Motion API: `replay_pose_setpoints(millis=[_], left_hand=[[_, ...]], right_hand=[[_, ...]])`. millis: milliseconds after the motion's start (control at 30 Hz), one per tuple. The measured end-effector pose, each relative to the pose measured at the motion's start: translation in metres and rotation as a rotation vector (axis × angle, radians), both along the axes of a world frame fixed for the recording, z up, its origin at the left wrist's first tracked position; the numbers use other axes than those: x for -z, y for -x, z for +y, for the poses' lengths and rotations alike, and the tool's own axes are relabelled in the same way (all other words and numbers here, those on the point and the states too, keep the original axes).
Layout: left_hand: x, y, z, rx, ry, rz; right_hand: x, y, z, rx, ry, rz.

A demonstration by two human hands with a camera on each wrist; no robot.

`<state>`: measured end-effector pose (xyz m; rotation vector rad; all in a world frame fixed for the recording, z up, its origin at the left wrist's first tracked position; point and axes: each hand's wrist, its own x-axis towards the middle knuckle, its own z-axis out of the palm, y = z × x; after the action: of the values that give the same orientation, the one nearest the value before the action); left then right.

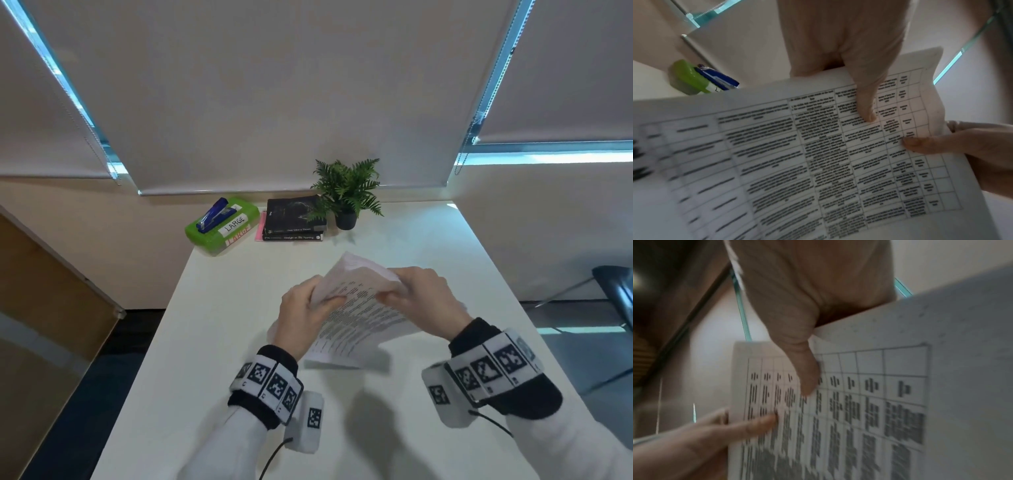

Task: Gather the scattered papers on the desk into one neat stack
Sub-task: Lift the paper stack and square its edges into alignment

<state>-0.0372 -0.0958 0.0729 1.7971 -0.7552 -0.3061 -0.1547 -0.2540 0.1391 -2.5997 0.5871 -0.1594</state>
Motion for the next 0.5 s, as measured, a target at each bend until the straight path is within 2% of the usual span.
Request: replay_pose_setpoints(millis=[67,133,167,233,267,333,400,500], left_hand=[[0.01,-0.01,0.01,-0.088,-0.119,-0.15],[0.023,-0.022,0.027,-0.257,-0.273,-0.241],[0.03,-0.028,0.037,-0.316,-0.306,-0.189],[0.035,-0.033,0.053,-0.306,-0.189,0.144],[0.035,-0.032,0.058,-0.245,-0.092,0.32],[0.033,-0.026,0.061,-0.055,0.035,0.551],[0.034,-0.021,0.062,0.079,0.064,0.677],[0.037,-0.011,0.063,0.067,0.076,0.68]], right_hand=[[0.013,0.012,-0.012,0.066,-0.114,-0.07],[0.027,0.026,-0.03,0.101,-0.325,-0.149],[0.031,0.033,-0.037,0.11,-0.466,-0.198],[0.038,0.047,-0.042,0.116,-0.748,-0.26],[0.042,0.052,-0.042,0.116,-0.847,-0.265],[0.054,0.058,-0.041,0.114,-0.953,-0.244],[0.069,0.058,-0.041,0.129,-1.047,-0.217],[0.087,0.054,-0.037,0.162,-1.117,-0.196]])
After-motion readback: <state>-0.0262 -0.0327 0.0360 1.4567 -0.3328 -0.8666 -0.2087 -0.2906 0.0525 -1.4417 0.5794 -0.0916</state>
